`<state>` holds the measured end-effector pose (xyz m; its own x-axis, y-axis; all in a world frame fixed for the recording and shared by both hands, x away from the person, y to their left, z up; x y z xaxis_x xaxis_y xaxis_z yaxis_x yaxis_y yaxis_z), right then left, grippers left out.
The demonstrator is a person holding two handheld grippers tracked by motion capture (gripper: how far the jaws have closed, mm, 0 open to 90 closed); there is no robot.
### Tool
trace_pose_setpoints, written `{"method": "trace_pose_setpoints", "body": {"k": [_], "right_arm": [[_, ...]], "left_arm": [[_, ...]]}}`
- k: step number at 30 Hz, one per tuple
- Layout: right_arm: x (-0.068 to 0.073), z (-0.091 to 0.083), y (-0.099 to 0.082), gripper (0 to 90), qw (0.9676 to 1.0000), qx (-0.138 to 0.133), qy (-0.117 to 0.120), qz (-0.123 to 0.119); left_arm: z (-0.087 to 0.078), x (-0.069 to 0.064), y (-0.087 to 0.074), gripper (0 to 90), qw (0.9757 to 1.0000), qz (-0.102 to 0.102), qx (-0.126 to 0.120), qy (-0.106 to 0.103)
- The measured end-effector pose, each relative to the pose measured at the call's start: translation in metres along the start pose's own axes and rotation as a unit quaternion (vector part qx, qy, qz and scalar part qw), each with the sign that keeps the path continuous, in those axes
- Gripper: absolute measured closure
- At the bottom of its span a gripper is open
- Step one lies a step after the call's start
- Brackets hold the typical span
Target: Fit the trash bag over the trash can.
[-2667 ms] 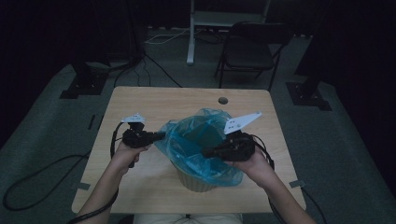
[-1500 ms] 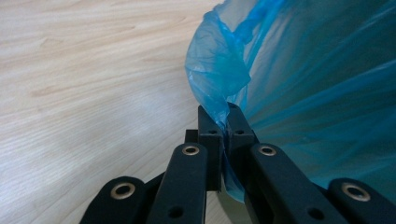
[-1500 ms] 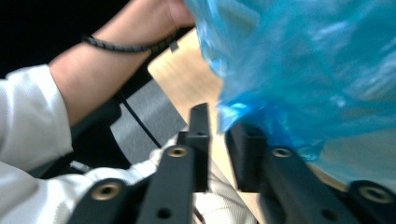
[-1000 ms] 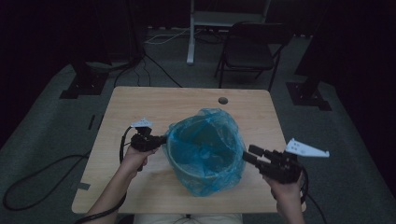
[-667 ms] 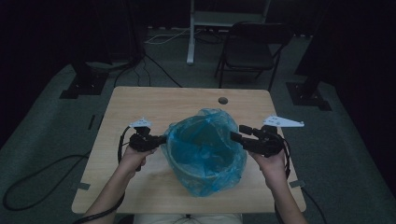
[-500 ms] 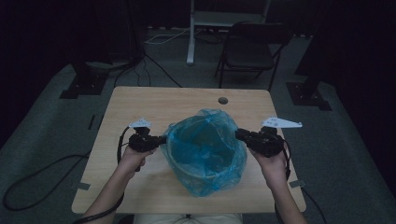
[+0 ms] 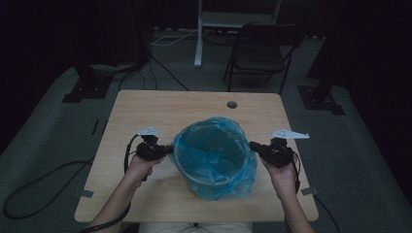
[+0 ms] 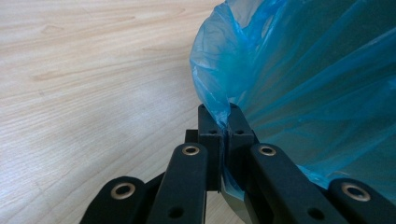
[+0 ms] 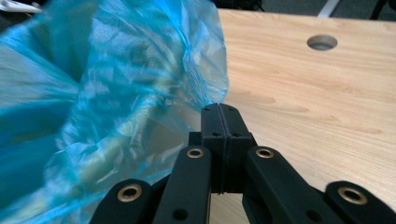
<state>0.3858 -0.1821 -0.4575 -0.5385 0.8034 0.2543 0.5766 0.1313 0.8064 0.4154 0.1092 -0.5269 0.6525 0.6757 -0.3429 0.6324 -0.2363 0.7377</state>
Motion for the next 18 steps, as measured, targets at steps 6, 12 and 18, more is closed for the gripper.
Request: {"method": "trace_pose_setpoints", "body": {"k": [6,12,18], "right_arm": [[-0.009,0.02,-0.013,90.0,0.9997,0.017,-0.008,0.012],[-0.016,0.035,-0.031,90.0,0.9989,0.036,-0.003,0.029],[-0.014,0.018,-0.023,66.2,0.9989,0.004,0.011,0.045]], "left_arm": [[0.01,0.005,-0.01,88.7,0.9997,-0.003,0.024,0.01],[0.01,0.01,-0.017,88.6,0.9993,-0.004,0.031,0.018],[-0.001,0.012,-0.02,79.4,0.9999,-0.003,0.016,0.004]]}}
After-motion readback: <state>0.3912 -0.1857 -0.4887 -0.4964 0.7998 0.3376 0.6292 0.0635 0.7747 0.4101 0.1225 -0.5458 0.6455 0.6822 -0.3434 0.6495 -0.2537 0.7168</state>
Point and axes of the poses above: each handheld gripper's, and its own axes: z roughly forward along the jaws, y roughly out of its top, x roughly to its left, the point moved 10 cm from there along z, roughly forward along the jaws, and after that the axes turned 1 degree about z, right-handed, at the moved point
